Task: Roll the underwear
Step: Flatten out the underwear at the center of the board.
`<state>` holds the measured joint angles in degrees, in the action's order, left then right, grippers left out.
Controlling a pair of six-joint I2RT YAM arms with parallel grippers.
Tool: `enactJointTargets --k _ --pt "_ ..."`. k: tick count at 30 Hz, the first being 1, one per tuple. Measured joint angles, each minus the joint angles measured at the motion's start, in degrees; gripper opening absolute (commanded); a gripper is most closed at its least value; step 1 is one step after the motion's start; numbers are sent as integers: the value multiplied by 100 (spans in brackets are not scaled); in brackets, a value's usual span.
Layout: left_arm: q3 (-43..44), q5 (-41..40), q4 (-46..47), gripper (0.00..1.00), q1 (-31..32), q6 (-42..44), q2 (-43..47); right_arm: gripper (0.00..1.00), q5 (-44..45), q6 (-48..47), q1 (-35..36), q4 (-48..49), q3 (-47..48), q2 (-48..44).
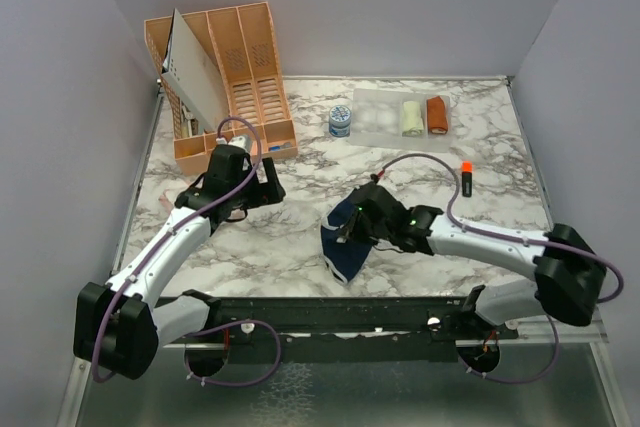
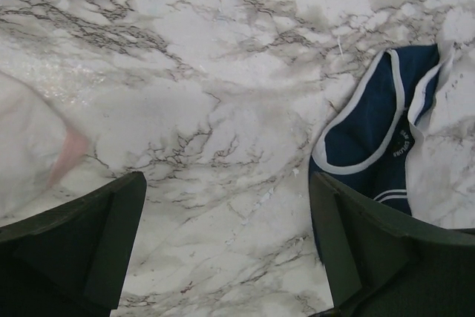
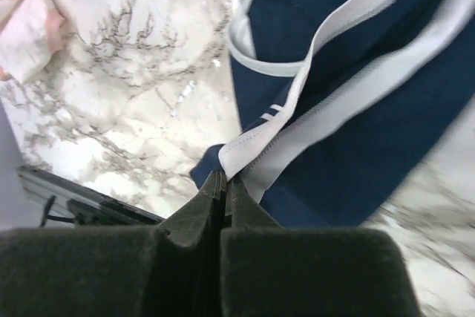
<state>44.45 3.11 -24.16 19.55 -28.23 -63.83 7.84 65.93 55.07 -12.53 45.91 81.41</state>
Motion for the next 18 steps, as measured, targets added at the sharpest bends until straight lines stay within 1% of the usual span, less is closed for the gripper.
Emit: enactJointTargets --k 2,5,7,9,11,14,18 --pt "0 245 92 99 0 90 -7 0 251 -229 0 -428 4 -444" --pt "15 800 343 99 2 223 -103 0 848 -472 -2 -1478 -20 -1204" --pt "63 1178 533 98 52 299 -275 0 1228 -498 -15 -2192 -131 -1626" --pt "195 1427 699 98 179 380 -514 0 1412 -520 -46 -2754 -308 -1950" --pt "426 1606 800 98 426 492 -868 0 1421 -442 -68 -3403 -494 -2184" --pt "901 1709 855 98 866 660 -1419 1 1370 -129 -68 -4168 -529 -2323" --pt "1657 1705 953 98 1368 914 -2280 7 1462 367 -68 -4791 -516 -2568"
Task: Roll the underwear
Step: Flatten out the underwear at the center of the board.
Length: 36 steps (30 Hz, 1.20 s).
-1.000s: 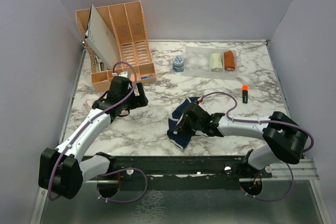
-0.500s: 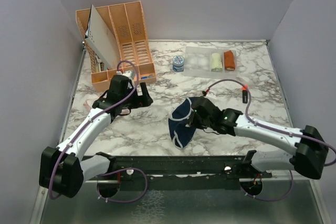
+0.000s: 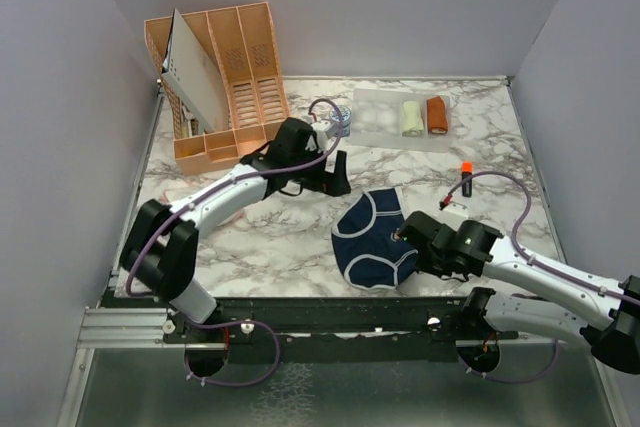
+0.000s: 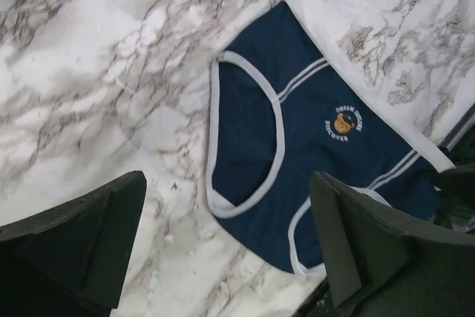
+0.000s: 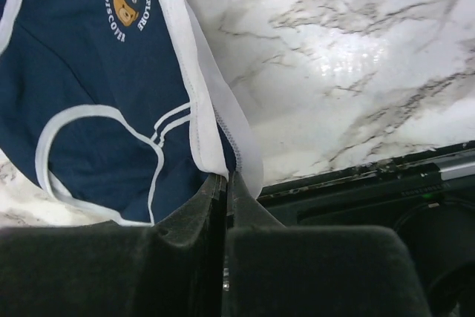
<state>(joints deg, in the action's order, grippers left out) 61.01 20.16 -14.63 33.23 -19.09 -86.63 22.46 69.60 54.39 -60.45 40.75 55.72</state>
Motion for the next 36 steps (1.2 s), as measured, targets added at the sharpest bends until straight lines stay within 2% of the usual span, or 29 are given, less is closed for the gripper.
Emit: enactJointTargets --k 4,6,8,10,11,13,23,28,34,36 --pt "844 -11 -7 99 278 393 -914 9 260 470 0 -234 -79 -127" --pt "1379 -11 -26 99 435 671 -1445 13 317 730 0 -227 -212 -125" --pt "1941 33 -28 99 612 1001 -1989 25 339 979 -2 -179 -435 -149" --pt "2448 155 -125 99 721 1327 -2474 50 343 1191 -2 -94 -702 -225" --pt "2697 219 -177 99 776 1456 -2710 59 350 1283 -2 -70 -802 -293" --pt "3141 339 -310 99 852 1744 -3117 68 365 1434 -2 -68 -903 -498" --pt "4708 929 -1029 98 940 2761 -4430 71 431 2179 -2 -520 -903 -1808" --pt "5460 981 -1460 92 1071 3053 -4948 72 431 2398 -2 -634 -946 -2253" --pt "6155 737 -1989 76 1346 3403 -5429 72 468 2509 -2 -656 -1025 -2450" --pt "6161 592 -2116 65 1421 3550 -5490 73 509 2529 -2 -658 -1025 -2459"
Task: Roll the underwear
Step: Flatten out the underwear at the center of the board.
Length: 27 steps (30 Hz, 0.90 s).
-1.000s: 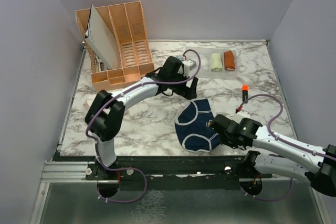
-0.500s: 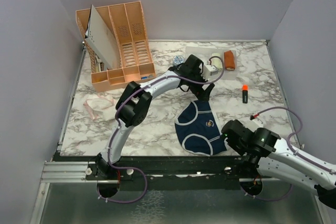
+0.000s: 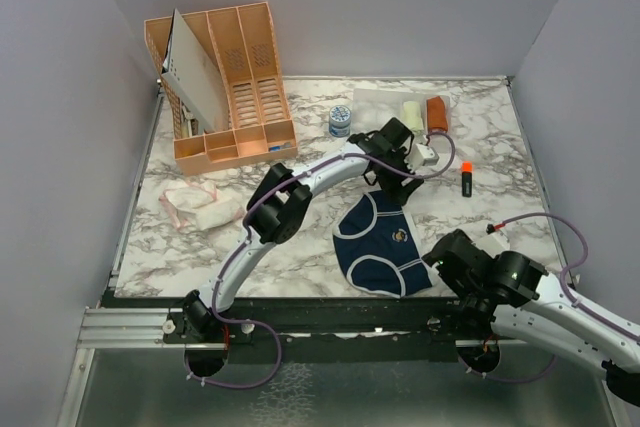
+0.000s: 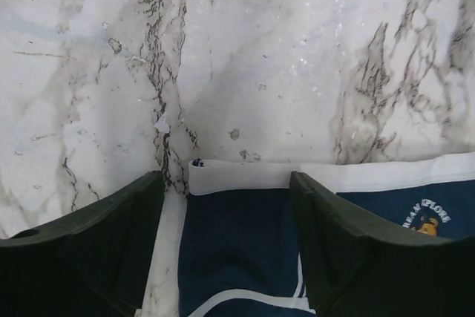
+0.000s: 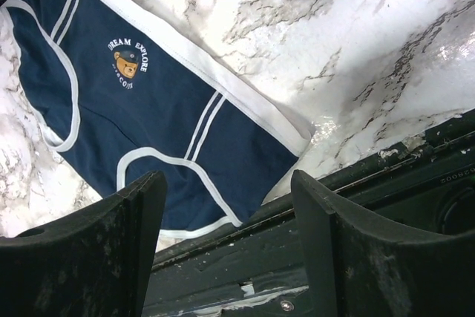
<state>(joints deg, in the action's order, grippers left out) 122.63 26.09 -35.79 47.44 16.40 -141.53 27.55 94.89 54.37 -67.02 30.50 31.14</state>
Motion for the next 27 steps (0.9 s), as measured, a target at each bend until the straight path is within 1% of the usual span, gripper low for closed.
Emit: enactJointTargets --k 2,4,5,6,8,13,14,16,19,23,25,27 --pt "11 -138 -52 53 39 92 0 72 26 9 0 2 0 2" --pt "11 -249 -74 29 55 168 -2 72 46 9 0 4 0 2" --pt "11 -289 -92 12 57 205 -2 73 52 4 0 4 0 7" --pt "11 -330 -120 5 57 214 -2 73 57 -2 0 7 0 13" --pt "11 -369 -164 0 55 229 -2 72 74 -46 0 31 0 61" --pt "-7 -365 -142 0 -85 -195 -4 75 125 -442 0 468 0 391" --pt "-81 -341 -66 0 -142 -337 22 75 127 -546 0 605 0 468" --pt "-538 -297 227 0 -319 -667 249 75 131 -774 0 898 -2 555" --pt "-1742 -350 656 0 -831 -1222 949 76 122 -1067 -55 1287 -37 566" --pt "-3434 -643 1045 0 -1805 -1919 2072 78 -157 -1714 -433 2006 -105 793" --pt "-4221 -848 1211 0 -2286 -2225 2684 79 -658 -2216 -1021 2446 -111 1169" --pt "-4839 -1008 1272 0 -2542 -2415 3211 80 -1294 -2806 -1875 3012 -114 1659"
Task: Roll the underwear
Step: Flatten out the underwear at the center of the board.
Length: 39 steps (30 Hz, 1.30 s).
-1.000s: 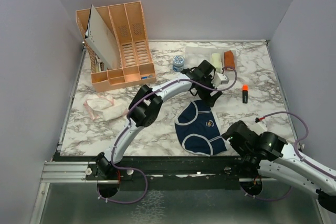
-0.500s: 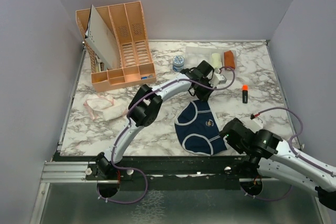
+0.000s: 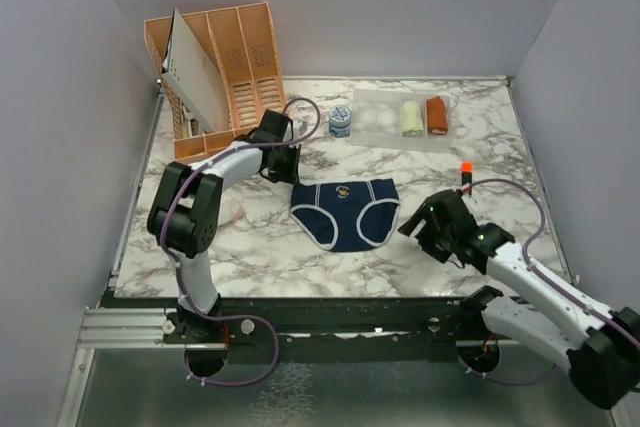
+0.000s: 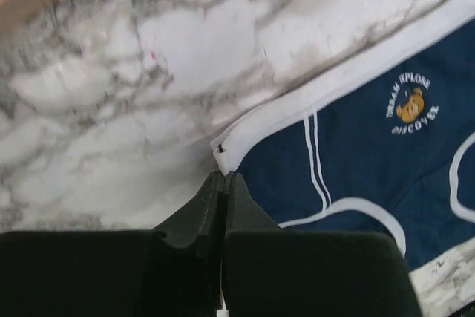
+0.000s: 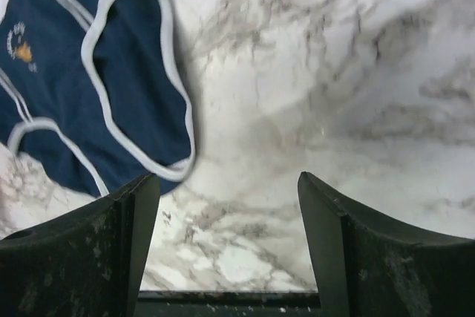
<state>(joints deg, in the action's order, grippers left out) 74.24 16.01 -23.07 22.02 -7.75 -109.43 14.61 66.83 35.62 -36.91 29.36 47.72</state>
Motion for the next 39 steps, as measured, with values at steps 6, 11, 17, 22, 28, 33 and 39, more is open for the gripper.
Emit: enactJointTargets --k 6,11,17,22,28,33,39 --pt "-1202 -151 140 0 149 -350 896 81 -1845 -1766 -1779 1204 581 2000" --pt "-1552 -289 358 17 177 -664 1010 81 -2179 -3042 -1849 1635 2258 3707" --pt "-1823 -413 787 68 114 -1161 1167 77 -2157 -4074 -1849 1753 3591 5058" --pt "-2059 -450 1073 70 57 -1436 1357 75 -2175 -4660 -1849 1679 4140 5700" --pt "-2081 -330 1139 57 -33 -1491 1340 68 -2247 -5051 -1849 1539 4380 5969" --pt "-2068 -129 1180 52 -79 -1447 1266 61 -2332 -5204 -1849 1451 4441 6196" --pt "-2055 105 1305 34 -81 -1384 1143 47 -2511 -5381 -1849 1370 4623 6443"
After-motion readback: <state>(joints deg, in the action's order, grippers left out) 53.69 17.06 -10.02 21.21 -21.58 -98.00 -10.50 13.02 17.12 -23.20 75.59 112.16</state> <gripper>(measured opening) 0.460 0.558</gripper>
